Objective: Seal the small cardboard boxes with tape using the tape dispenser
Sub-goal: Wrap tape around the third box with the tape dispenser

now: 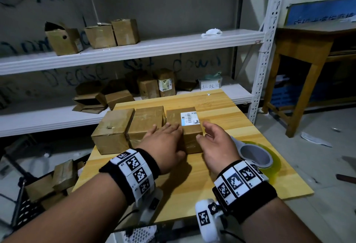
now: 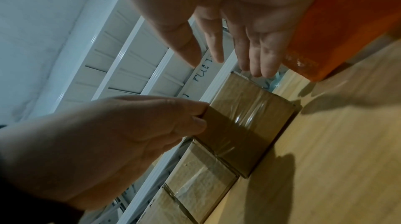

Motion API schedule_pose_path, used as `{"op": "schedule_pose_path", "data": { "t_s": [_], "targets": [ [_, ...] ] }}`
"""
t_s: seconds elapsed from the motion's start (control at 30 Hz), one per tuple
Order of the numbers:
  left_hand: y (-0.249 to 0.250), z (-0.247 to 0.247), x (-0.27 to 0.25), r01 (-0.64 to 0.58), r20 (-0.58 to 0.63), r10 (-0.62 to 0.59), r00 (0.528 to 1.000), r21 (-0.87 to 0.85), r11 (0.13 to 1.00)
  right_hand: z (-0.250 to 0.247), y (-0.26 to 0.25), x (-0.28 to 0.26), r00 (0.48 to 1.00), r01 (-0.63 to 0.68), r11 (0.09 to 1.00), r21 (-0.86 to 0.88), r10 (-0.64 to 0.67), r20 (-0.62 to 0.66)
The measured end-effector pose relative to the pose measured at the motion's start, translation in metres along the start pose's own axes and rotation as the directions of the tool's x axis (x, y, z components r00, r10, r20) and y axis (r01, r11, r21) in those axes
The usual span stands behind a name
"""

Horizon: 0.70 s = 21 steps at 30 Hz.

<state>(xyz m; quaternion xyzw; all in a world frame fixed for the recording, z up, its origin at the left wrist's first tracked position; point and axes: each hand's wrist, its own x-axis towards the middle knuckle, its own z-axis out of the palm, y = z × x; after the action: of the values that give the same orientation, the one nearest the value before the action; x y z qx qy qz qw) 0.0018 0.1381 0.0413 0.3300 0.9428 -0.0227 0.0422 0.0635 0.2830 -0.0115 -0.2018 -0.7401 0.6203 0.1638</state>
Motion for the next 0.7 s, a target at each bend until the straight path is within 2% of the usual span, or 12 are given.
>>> {"op": "schedule_pose_path", "data": {
  "t_s": [0.27,0.6,0.7],
  "targets": [
    [-0.009,-0.003,0.022,0.063,0.046,-0.061,0.997,-0.053,0.997,0.004,-0.004,0.008,0.993,0.007,0.998,0.062,-0.014,0.117],
    [-0.013,0.009,0.022,0.091,-0.025,-0.095,0.995,-0.136,0.986,0.013,-0.005,0.009,0.990,-0.030,0.989,0.142,0.010,0.139],
    [-0.010,0.006,0.016,0.065,-0.089,-0.083,0.993,-0.187,0.980,0.002,-0.014,0.005,0.992,-0.004,0.982,0.189,-0.020,0.125]
  ]
}}
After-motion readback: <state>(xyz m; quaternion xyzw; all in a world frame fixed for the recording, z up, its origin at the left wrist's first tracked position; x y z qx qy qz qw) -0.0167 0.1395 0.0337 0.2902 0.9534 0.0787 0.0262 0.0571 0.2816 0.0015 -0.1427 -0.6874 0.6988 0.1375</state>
